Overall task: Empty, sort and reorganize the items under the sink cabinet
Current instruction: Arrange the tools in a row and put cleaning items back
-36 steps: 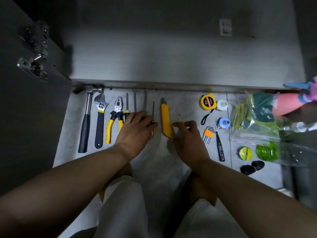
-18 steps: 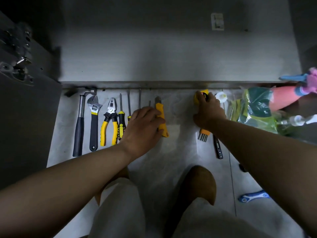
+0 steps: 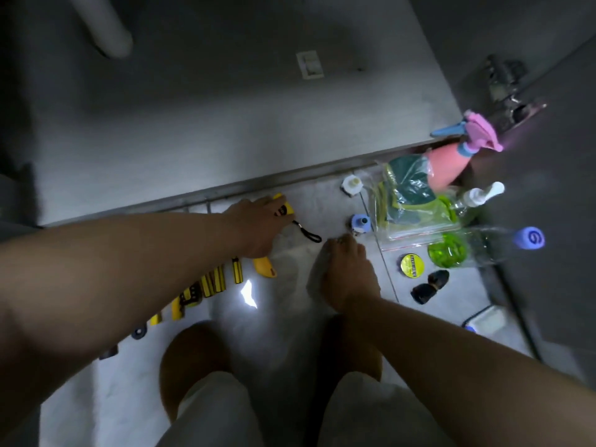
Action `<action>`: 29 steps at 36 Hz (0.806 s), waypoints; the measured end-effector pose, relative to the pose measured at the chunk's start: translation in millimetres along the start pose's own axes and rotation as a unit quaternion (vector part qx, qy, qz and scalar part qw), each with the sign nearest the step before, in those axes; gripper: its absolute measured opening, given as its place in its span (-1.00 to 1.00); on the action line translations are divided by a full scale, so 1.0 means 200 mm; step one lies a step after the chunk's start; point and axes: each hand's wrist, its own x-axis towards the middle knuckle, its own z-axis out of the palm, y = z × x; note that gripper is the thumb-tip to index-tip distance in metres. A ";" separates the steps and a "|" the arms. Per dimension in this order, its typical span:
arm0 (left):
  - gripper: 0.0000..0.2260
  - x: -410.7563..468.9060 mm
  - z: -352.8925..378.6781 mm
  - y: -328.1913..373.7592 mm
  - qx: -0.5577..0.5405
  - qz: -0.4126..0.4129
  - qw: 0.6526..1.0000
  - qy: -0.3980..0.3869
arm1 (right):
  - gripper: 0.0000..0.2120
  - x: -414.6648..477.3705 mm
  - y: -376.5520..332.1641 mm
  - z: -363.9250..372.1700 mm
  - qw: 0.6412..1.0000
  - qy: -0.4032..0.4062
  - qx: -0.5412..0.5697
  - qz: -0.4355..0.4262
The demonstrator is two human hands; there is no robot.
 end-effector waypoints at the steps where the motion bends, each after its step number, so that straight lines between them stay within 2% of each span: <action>1: -0.28 0.02 0.01 0.01 0.001 -0.004 1.000 -0.004 | -0.45 -0.02 0.00 0.02 1.000 -0.019 -0.010 -0.010; 3: -0.27 0.04 0.05 0.02 -0.019 -0.018 1.000 0.002 | -0.36 -0.06 0.00 0.06 0.999 -0.036 -0.008 -0.030; 10: -0.18 0.10 0.15 0.05 -0.075 -0.036 0.996 0.027 | -0.34 -0.09 -0.08 0.14 0.989 -0.086 0.021 -0.120; 15: -0.22 0.14 0.15 0.08 -0.098 -0.033 0.994 0.047 | -0.29 -0.06 -0.08 0.14 0.981 -0.108 0.021 -0.162; 18: -0.19 0.14 0.12 0.09 -0.153 -0.036 0.986 0.064 | -0.32 -0.08 -0.07 0.11 0.979 -0.093 0.119 -0.136; 20: -0.17 0.12 0.11 0.09 -0.179 -0.044 0.979 0.087 | -0.36 -0.09 -0.05 0.11 0.983 -0.037 0.138 -0.118; 23: -0.26 0.06 0.14 0.09 -0.134 -0.041 0.981 0.135 | -0.32 -0.10 0.00 0.16 0.991 0.022 0.052 -0.120; 25: -0.27 0.03 0.17 0.09 -0.094 -0.034 0.982 0.159 | -0.29 -0.12 0.01 0.17 0.992 0.010 0.043 -0.119; 29: -0.16 0.02 0.22 0.09 -0.031 -0.025 0.988 0.151 | -0.28 -0.13 -0.01 0.20 0.989 -0.004 0.043 -0.139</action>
